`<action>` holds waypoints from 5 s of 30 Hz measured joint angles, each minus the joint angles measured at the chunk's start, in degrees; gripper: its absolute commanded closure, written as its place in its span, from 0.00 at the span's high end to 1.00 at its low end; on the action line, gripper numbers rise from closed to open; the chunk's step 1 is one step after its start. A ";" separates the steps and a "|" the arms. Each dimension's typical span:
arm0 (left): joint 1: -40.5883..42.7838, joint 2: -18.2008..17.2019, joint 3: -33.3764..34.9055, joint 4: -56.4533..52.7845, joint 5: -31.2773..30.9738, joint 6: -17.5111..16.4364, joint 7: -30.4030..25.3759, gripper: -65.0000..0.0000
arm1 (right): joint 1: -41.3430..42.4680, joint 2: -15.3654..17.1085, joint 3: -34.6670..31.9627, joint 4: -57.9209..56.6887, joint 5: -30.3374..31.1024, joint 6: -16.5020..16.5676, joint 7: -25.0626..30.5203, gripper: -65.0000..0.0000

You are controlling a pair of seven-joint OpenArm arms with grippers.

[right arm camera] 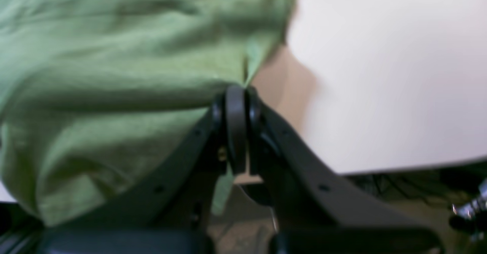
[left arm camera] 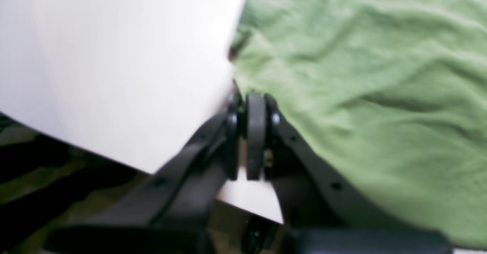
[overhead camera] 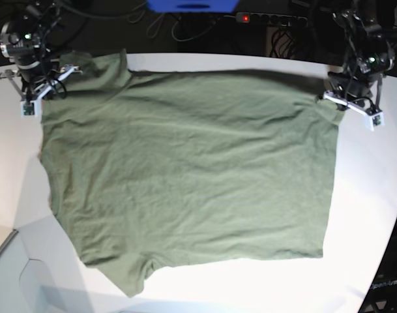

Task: Layout the t-shirt on the table in an organized manner, then fold the t-shirt properly
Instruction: 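Release the corners and move both grippers to the shirt's side edges, then grasp the shirt's side edges with both grippers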

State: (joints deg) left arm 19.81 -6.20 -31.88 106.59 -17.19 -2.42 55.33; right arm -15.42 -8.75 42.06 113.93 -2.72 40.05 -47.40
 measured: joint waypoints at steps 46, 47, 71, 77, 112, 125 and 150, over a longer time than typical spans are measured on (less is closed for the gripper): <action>-13.05 -0.13 -1.66 -6.16 0.22 0.02 -0.35 0.00 | 22.34 3.87 -2.49 -17.25 -0.46 0.00 0.52 0.00; -13.38 -0.17 -1.66 -6.49 0.20 0.02 -0.57 0.00 | 22.80 3.93 -2.49 -17.27 -0.42 0.00 0.52 0.00; -17.05 -0.13 -1.68 -16.26 0.22 0.02 -5.07 0.00 | 30.53 6.49 -3.02 -29.46 -0.44 -0.02 0.72 0.00; -18.88 0.15 -1.68 -18.47 0.26 0.02 -5.46 0.00 | 30.51 6.58 -5.99 -32.17 -0.24 0.00 5.16 0.00; -23.30 -0.24 -1.79 -23.50 0.52 0.26 -5.46 0.47 | 30.21 9.55 -7.10 -33.24 -0.20 0.00 5.62 0.48; -14.21 0.17 -1.79 -14.62 0.26 0.04 -5.88 0.63 | 24.76 9.51 -4.90 -26.97 -0.02 0.02 5.22 0.58; -17.55 -0.63 -1.77 -25.70 -0.59 -0.15 -8.20 0.02 | 23.54 9.94 -2.60 -26.91 0.04 0.00 5.64 0.58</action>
State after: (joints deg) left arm 2.26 -6.83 -33.65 80.88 -17.78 -2.57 47.13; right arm 8.12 1.19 39.46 87.02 -2.68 40.05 -41.76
